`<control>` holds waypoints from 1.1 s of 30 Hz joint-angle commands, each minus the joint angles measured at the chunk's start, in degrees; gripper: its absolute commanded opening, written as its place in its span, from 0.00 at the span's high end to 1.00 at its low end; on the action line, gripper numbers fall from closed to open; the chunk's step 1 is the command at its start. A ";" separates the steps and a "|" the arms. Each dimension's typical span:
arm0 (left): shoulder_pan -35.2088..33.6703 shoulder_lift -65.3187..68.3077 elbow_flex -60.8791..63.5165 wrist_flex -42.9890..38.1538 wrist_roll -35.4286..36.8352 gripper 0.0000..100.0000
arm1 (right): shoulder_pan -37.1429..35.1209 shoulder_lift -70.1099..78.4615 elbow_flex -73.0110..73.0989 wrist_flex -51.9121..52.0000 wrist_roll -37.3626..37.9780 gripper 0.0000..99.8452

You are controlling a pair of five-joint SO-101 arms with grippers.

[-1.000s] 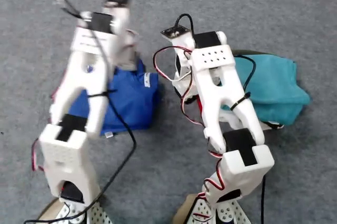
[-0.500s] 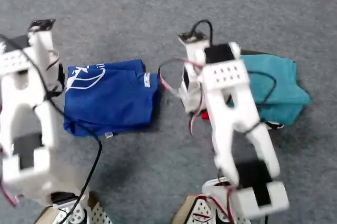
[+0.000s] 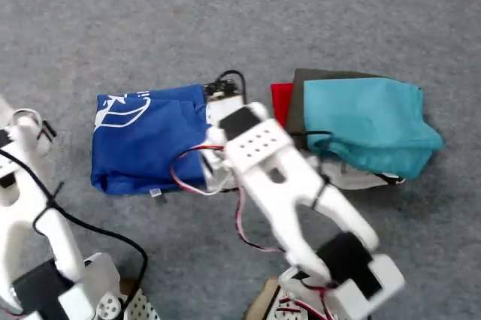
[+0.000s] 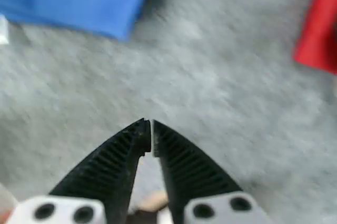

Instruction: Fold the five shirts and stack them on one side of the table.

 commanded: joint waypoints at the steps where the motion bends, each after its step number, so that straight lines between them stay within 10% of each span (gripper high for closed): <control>1: -2.81 3.65 -0.88 -3.52 0.79 0.84 | -2.95 6.37 -6.37 -6.24 -8.79 0.78; 18: -4.04 8.66 -4.57 -3.08 0.53 0.85 | -7.34 27.91 -21.93 -16.53 -31.74 0.75; 33: -4.04 8.66 -4.57 -3.08 0.44 0.85 | -6.46 36.09 -23.69 -16.44 -29.71 0.92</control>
